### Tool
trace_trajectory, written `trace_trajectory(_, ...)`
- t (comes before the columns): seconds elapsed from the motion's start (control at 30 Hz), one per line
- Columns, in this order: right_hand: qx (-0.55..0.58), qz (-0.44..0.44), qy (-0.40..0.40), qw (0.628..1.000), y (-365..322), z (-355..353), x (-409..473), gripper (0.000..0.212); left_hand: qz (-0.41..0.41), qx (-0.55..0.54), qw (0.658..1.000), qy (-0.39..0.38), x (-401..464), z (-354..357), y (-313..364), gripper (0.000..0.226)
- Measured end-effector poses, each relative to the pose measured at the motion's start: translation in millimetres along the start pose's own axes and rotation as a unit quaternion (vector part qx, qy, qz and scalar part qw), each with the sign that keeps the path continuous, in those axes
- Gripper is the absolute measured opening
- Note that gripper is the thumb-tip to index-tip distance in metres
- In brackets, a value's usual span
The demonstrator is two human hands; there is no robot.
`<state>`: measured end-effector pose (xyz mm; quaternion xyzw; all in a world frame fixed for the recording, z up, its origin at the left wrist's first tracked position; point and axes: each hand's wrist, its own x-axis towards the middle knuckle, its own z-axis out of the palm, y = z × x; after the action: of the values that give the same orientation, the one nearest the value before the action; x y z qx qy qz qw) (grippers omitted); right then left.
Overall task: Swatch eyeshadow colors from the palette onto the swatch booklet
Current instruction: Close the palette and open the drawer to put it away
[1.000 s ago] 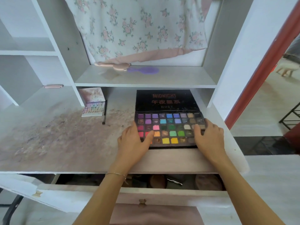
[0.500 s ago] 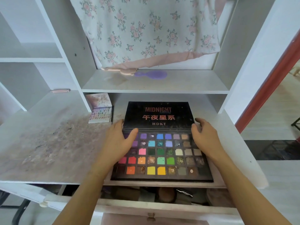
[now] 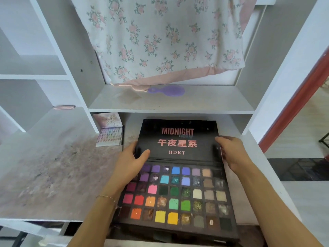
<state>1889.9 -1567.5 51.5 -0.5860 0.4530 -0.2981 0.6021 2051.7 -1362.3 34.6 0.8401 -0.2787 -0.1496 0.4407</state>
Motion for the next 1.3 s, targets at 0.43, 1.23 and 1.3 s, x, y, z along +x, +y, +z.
trace_trajectory(0.43, -0.122, -0.206, 0.006, 0.971, 13.0, -12.2, -41.9, 0.015, 0.032, -0.118, 0.992, 0.032, -14.2, -14.8, 4.6, 0.058)
trace_trajectory(1.23, -0.486, -0.313, -0.234, 0.782, 37.3, 12.0, -105.8, 0.052, 0.165, 0.331, 0.926, -0.069, -82.7, -5.2, -32.5, 0.056)
trace_trajectory(1.3, -0.54, -0.355, -0.261, 0.717, 51.9, 21.8, -121.4, 0.061, 0.174, 0.331, 0.927, -0.02, -83.4, -0.3, -34.5, 0.054)
